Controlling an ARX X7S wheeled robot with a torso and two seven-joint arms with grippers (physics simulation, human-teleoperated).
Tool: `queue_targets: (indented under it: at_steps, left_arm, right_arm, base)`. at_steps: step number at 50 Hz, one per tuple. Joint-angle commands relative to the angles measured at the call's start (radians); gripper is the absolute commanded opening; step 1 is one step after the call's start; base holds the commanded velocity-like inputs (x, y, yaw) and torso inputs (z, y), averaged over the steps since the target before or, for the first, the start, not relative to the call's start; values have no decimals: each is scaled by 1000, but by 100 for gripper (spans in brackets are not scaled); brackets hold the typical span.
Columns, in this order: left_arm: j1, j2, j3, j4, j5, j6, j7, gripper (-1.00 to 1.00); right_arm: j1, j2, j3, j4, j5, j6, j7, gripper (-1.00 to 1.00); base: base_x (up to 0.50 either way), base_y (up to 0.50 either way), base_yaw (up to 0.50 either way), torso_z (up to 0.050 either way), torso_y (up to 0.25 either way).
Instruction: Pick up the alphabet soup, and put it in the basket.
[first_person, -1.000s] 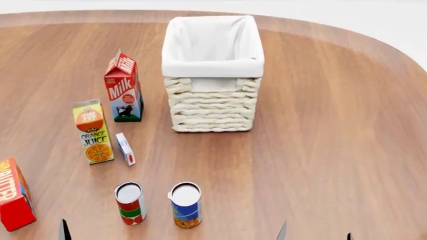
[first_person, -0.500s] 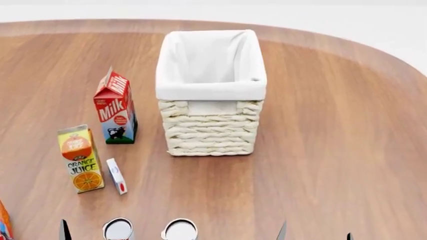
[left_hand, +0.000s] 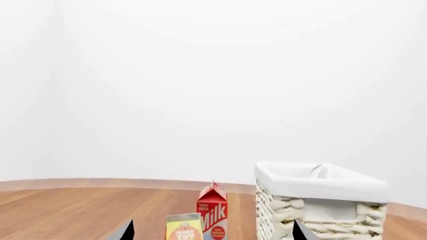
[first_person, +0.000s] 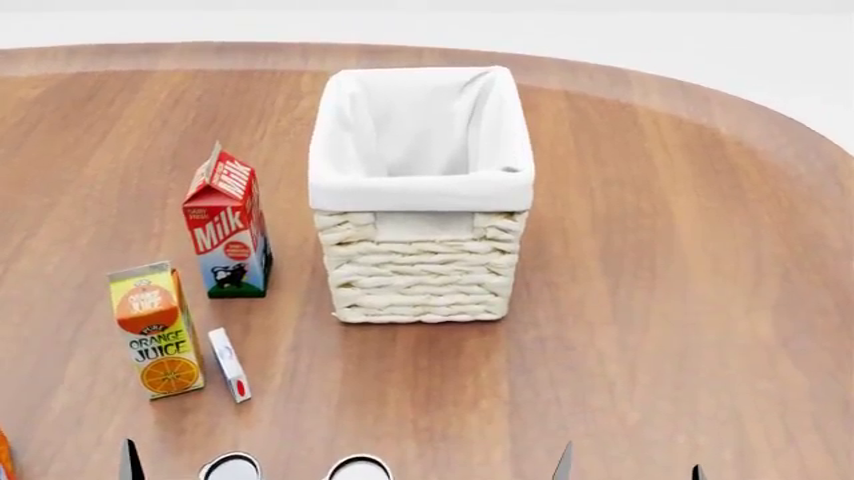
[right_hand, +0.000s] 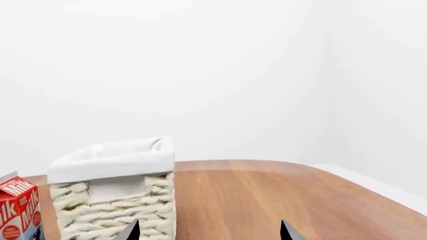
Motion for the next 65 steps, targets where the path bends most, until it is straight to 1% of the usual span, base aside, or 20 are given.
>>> queue_targets:
  at_steps: [1,13,42,65]
  left_arm:
    - [-2,-4,5,-3,-1,3,-4,100]
    - [2,-8,10,3,-1,3,-11,100]
    - [-1,-15,21,0,-3,7,-22,100]
    - [-4,-23,29,-1,-6,9,-31,100]
  right_arm:
    - [3,4,-6,-1,2,8,6,100]
    - [4,5,-12,2,-4,6,14,100]
    - [7,16,-28,-1,-11,7,24,100]
    - [10,21,-36,9,-19,-6,36,100]
  base:
    - [27,0,0,0,0]
    - [163,-18,0,0,0]
    - [4,-35,0,0,0]
    - [161,0,0,0,0]
